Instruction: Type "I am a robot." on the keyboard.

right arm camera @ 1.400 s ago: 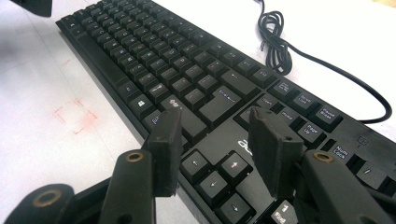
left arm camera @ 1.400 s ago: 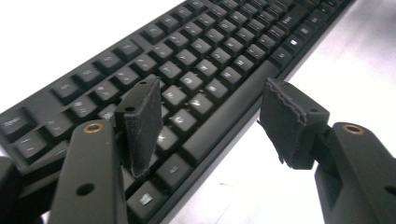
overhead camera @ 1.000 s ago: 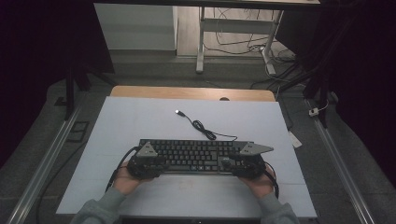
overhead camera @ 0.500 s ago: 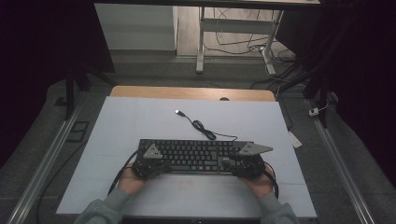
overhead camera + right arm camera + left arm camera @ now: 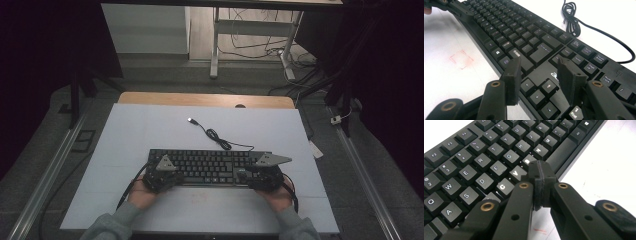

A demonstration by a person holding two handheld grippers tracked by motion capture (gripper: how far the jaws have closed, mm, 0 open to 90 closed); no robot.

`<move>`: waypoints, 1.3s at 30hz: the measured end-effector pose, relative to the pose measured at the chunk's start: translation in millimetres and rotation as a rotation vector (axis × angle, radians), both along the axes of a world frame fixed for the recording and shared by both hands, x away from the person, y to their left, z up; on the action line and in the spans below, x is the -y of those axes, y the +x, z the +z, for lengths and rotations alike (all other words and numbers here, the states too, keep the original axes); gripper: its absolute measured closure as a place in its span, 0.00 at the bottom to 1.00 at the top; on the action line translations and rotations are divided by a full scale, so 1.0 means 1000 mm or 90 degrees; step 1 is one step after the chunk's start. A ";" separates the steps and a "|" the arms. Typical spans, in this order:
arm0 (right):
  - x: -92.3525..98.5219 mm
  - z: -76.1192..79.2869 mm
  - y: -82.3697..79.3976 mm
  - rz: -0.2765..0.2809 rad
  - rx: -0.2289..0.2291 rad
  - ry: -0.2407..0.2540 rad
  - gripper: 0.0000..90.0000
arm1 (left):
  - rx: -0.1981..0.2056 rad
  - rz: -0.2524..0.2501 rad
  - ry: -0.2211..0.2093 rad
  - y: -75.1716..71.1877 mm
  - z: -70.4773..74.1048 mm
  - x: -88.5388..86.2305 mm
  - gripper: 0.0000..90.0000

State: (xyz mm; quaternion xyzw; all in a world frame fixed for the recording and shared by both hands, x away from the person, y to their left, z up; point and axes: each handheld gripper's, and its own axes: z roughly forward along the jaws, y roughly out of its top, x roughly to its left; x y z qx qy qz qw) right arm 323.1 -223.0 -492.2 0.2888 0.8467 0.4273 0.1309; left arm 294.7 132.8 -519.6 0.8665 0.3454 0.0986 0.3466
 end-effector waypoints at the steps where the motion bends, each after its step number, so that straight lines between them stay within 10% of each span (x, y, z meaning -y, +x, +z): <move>1: 0.000 0.000 0.000 0.000 0.000 0.000 0.61 | 0.000 0.002 -0.004 0.000 -0.001 0.000 0.99; 9: 0.000 0.000 0.000 0.000 0.001 0.000 0.61 | 0.006 0.002 0.002 -0.001 -0.002 0.003 0.99; 18: 0.001 0.001 0.000 -0.002 0.002 0.004 0.61 | 0.038 0.029 -0.055 -0.006 0.015 -0.018 0.97; 30: 0.002 0.002 0.000 -0.004 0.005 0.004 0.61 | 0.017 0.049 -0.089 -0.010 0.022 -0.035 0.52; 39: 0.005 0.003 0.001 -0.006 0.004 0.008 0.61 | 0.015 0.072 -0.088 -0.011 0.023 -0.052 0.43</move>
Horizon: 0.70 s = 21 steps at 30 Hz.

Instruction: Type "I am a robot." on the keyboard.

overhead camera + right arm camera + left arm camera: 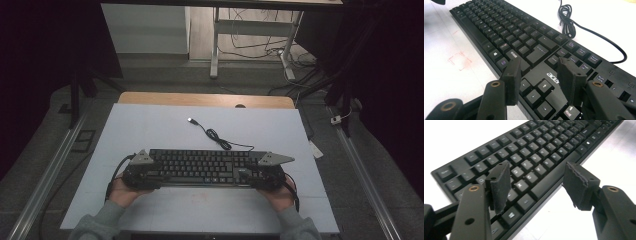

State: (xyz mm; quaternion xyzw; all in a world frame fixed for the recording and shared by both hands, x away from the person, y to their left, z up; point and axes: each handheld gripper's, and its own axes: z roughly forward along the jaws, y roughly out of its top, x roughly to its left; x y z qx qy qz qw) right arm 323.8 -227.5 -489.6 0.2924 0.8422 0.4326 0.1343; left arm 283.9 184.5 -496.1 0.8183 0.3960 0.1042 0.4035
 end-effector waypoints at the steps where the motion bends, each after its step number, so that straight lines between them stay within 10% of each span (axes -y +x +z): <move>1: 0.000 0.000 0.000 0.001 0.001 -0.001 0.61 | -0.002 0.002 -0.001 0.000 0.000 -0.002 0.42; 21: -0.001 -0.001 0.000 -0.001 -0.001 -0.008 0.60 | -0.007 0.050 -0.001 0.008 -0.001 -0.015 0.43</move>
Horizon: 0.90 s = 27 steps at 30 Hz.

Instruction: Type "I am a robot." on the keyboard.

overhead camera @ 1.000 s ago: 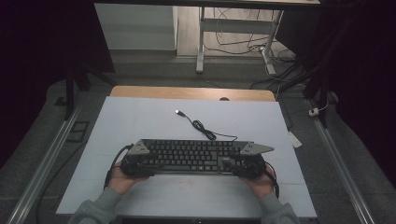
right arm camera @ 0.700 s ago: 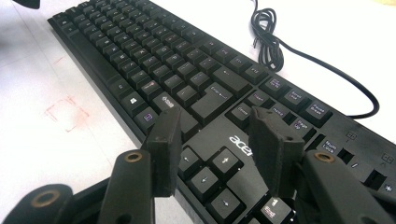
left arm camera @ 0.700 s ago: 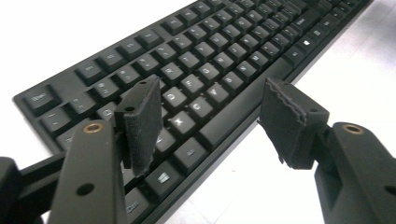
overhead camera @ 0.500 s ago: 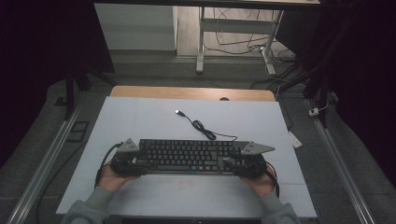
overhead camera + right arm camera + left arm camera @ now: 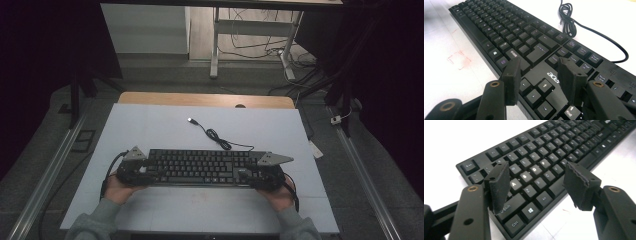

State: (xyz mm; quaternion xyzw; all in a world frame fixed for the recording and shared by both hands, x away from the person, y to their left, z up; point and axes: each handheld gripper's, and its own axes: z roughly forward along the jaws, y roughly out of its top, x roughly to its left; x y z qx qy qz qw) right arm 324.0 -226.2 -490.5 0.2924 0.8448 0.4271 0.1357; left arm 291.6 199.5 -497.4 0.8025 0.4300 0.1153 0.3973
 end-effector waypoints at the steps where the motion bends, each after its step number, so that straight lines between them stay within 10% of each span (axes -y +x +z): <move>1: 0.000 0.000 0.000 0.001 -0.001 0.000 0.60 | 0.001 0.005 0.001 0.001 0.000 0.000 0.44; 27: -0.002 -0.002 0.001 0.004 -0.003 -0.005 0.60 | -0.003 0.021 0.037 0.017 -0.013 0.002 0.97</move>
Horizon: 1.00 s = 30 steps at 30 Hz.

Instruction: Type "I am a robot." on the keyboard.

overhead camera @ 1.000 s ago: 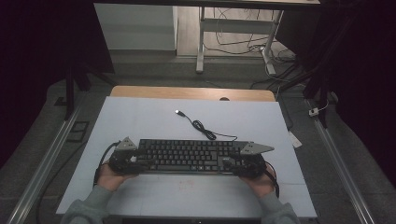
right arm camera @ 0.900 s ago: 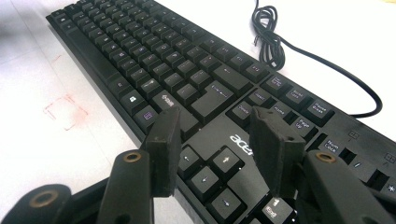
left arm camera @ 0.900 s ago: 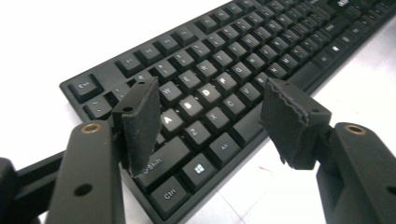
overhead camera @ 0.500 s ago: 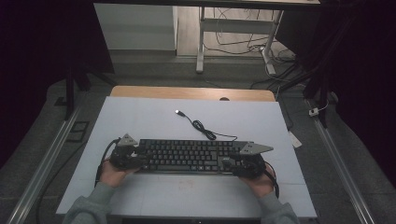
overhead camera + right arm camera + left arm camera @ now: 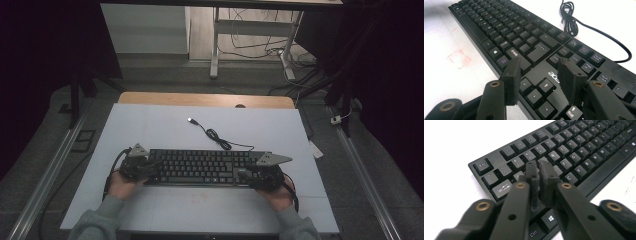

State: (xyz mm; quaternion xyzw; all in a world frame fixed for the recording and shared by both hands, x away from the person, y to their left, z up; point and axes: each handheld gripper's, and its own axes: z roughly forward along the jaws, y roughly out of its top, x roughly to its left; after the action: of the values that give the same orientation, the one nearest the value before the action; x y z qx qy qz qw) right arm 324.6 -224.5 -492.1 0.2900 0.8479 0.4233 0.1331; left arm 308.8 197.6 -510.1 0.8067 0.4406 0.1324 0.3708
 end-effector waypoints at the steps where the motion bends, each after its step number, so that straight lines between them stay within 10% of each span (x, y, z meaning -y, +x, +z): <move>1: 0.000 0.000 0.000 0.001 0.000 0.003 0.60 | -0.001 -0.002 0.002 0.001 -0.001 0.001 0.98; 30: 0.000 -0.001 0.000 0.000 0.000 -0.001 0.60 | -0.019 0.004 0.042 0.009 -0.012 0.009 0.99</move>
State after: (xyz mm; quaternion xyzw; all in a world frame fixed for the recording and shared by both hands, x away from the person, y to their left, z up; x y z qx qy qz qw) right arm 324.8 -224.3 -492.7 0.2900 0.8485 0.4222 0.1332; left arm 317.7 188.6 -522.5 0.8190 0.4439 0.1359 0.3372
